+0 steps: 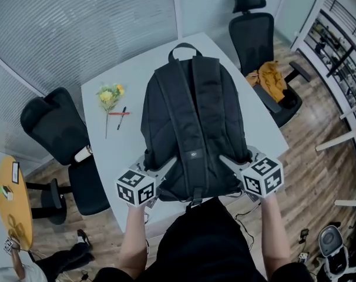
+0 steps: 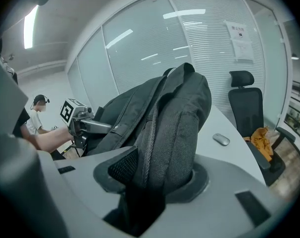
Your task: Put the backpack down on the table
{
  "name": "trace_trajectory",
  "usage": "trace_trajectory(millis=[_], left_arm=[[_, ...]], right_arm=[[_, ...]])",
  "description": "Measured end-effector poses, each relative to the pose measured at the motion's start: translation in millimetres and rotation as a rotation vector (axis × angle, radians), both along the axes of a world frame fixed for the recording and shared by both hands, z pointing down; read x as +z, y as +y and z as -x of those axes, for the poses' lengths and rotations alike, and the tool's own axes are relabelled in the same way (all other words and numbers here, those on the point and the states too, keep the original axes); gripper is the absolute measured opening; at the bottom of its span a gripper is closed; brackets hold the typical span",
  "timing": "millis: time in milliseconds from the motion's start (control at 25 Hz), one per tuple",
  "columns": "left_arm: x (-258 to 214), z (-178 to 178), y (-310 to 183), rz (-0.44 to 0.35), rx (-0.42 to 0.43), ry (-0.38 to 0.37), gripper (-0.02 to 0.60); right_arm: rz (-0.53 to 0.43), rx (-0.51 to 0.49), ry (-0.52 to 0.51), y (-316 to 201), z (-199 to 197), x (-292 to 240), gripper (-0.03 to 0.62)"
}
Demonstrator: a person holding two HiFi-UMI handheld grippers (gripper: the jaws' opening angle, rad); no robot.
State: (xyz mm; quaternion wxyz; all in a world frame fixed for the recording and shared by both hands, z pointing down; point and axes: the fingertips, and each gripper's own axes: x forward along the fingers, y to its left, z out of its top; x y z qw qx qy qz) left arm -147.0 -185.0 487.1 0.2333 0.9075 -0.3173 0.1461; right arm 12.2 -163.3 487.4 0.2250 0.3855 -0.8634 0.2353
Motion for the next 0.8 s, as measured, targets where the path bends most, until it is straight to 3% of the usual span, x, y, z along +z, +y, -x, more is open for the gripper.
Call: trace_trajectory(millis=[800], left_arm=[[85,-10,-61,0.196,-0.051,-0.036,0.164]], right_arm=[[0.191,-0.038,-0.014,-71,-11,86,0.176]])
